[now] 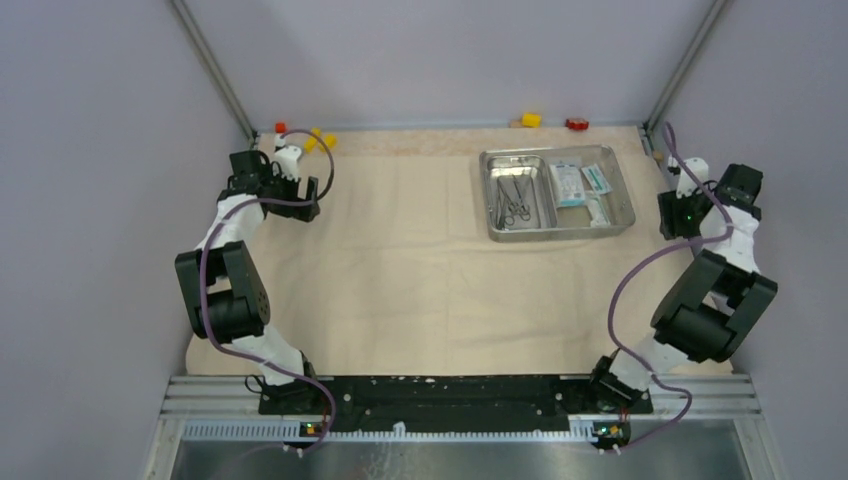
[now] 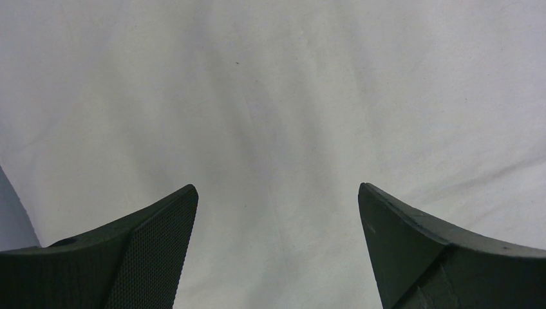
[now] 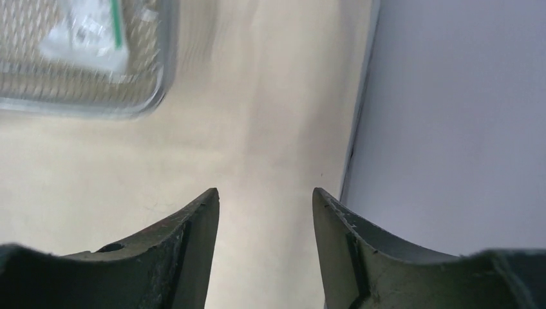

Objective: Open and lay out the surgical kit
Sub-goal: Pick up the medical item from the container.

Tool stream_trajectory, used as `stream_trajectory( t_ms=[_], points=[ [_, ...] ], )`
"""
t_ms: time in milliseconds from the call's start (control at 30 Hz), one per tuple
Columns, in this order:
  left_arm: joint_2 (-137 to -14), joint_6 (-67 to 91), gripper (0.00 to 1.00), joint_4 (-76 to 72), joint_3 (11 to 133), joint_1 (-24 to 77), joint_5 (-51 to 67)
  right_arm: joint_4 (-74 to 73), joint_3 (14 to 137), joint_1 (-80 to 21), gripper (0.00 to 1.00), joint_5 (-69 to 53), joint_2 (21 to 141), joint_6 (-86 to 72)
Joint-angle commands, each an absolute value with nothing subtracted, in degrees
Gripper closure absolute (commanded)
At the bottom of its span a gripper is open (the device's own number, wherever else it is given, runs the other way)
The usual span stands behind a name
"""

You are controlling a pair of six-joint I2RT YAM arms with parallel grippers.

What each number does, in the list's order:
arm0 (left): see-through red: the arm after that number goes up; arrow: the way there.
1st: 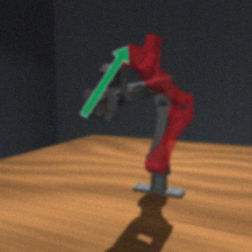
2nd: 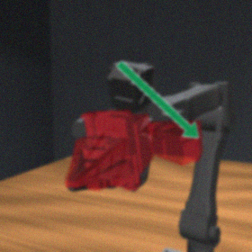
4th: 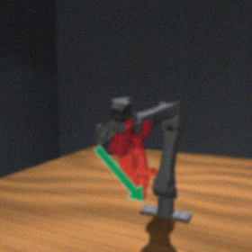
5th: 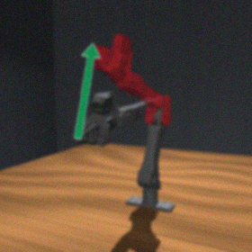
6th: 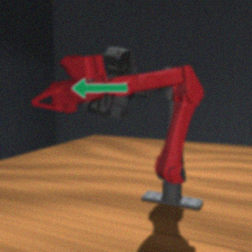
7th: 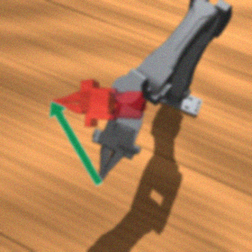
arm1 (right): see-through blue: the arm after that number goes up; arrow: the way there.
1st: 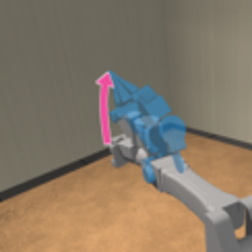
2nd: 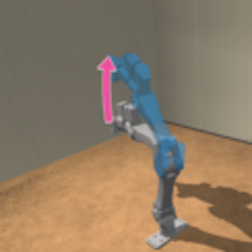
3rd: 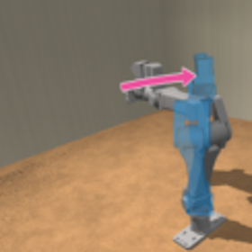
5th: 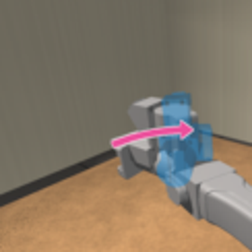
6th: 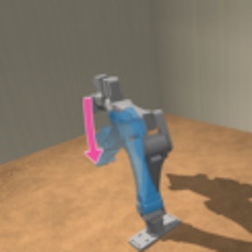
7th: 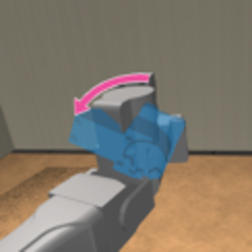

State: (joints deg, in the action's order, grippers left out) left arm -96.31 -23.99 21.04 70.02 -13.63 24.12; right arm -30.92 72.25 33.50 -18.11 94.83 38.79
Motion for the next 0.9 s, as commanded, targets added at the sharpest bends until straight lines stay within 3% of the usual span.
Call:
stream_trajectory(
  t_ms=[0,300,867],
  points=[
    [-92.57,-25.10,0.01,19.67,67.79,-13.89,24.58,-33.49,60.69,34.74,0.48,-18.83,83.60,49.96],
    [-89.85,-25.88,0.01,18.93,64.50,-13.89,25.87,-36.87,40.83,37.62,0.55,-14.11,69.98,62.54],
    [-88.27,-27.54,0.01,18.63,62.16,-13.89,26.41,-40.45,30.45,50.18,0.57,-8.61,69.84,80.23]
  ],
)
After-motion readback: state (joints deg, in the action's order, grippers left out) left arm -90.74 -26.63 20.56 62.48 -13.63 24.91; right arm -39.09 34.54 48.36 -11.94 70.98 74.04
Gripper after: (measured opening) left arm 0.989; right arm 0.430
